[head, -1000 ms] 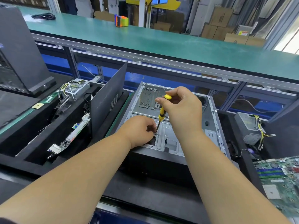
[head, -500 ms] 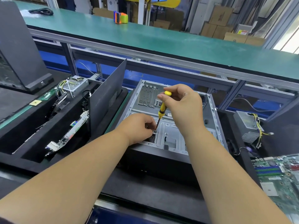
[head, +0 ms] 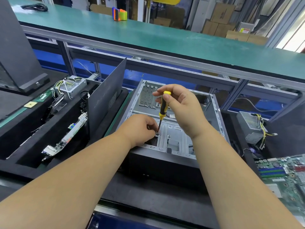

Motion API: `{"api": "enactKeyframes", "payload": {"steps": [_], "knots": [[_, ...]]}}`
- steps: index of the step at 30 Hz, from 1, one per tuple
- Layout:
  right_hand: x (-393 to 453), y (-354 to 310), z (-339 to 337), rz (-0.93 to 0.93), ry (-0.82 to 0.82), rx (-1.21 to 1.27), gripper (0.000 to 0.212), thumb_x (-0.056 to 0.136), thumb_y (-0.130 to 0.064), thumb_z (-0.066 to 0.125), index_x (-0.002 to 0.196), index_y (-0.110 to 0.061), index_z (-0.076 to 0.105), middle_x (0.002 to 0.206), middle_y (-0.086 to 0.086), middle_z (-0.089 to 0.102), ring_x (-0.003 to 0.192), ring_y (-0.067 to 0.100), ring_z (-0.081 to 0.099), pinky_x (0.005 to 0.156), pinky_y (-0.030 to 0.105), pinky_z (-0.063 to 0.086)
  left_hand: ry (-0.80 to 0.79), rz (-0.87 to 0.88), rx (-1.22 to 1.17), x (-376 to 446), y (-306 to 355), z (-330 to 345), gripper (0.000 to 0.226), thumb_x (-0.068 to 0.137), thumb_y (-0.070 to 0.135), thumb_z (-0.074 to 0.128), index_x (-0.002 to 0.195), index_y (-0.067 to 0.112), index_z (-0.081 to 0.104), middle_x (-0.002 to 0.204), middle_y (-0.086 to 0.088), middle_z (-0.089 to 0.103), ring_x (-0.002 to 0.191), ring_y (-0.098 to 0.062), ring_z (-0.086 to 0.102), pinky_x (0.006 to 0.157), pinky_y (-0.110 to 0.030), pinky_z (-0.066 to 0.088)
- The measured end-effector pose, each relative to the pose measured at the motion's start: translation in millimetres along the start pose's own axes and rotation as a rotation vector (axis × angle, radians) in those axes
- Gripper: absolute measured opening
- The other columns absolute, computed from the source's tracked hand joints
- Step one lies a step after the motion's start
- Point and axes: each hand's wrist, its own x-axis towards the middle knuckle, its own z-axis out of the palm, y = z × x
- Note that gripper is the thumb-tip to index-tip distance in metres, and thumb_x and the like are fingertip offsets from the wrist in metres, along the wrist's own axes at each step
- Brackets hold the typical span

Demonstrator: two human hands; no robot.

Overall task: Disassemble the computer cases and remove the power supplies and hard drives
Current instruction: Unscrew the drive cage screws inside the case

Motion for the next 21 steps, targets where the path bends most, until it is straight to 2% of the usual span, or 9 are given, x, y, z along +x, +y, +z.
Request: {"api": "enactKeyframes", "payload": {"steps": [4,6,8,11,15,21], "knots": [[-2,6,5,-0.006,-0.017,0.113,0.022,0.103,-0.002,0.04,0.106,-0.008,0.062,0.101,0.009,0.07,0.096,0.024,0.068,0.091,0.041,0.053,-0.006,0.028,0.005,1,-2,1,0.018,0.08,0.022,0.067,0.088,0.035,0.076,0.085,0.014,0.071,0.081,-0.004,0.064,0.079,-0.029,0.057],[-2,8,10,0.018,-0.03,0.218,0.02,0.102,-0.008,0.039,0.103,-0.009,0.059,0.094,0.009,0.065,0.089,0.024,0.063,0.088,0.043,0.051,0.003,0.045,-0.004,1,-3,2,0.011,0.081,0.028,0.071,0.08,0.038,0.074,0.084,0.015,0.07,0.08,-0.002,0.063,0.077,-0.027,0.055],[-1,8,17,0.054,-0.025,0.345,0.018,0.098,-0.016,0.041,0.101,-0.012,0.058,0.088,0.005,0.059,0.082,0.018,0.054,0.08,0.032,0.048,0.019,0.059,0.008,1,-3,2,0.015,0.082,0.034,0.073,0.07,0.042,0.067,0.082,0.016,0.069,0.078,-0.002,0.062,0.074,-0.026,0.054],[0,9,25,0.113,0.022,0.484,0.016,0.095,-0.022,0.045,0.103,-0.015,0.058,0.078,-0.003,0.058,0.07,0.011,0.048,0.069,0.02,0.042,0.022,0.065,0.033,1,-2,2,0.021,0.083,0.031,0.071,0.069,0.045,0.066,0.084,0.015,0.069,0.081,-0.004,0.062,0.079,-0.03,0.056],[0,14,24,0.14,0.088,0.546,0.014,0.103,-0.025,0.046,0.094,-0.016,0.052,0.071,-0.007,0.059,0.061,0.009,0.047,0.062,0.02,0.041,0.008,0.046,0.027,0,-1,0,0.021,0.08,0.018,0.066,0.087,0.034,0.077,0.089,0.016,0.069,0.084,-0.003,0.063,0.083,-0.031,0.057],[3,11,21,0.181,0.104,0.541,0.021,0.105,-0.025,0.045,0.089,-0.015,0.054,0.075,-0.002,0.065,0.066,0.012,0.054,0.07,0.027,0.046,0.004,0.033,0.028,-1,-1,1,0.02,0.082,0.019,0.066,0.088,0.034,0.076,0.09,0.016,0.07,0.084,-0.004,0.063,0.083,-0.032,0.057]]}}
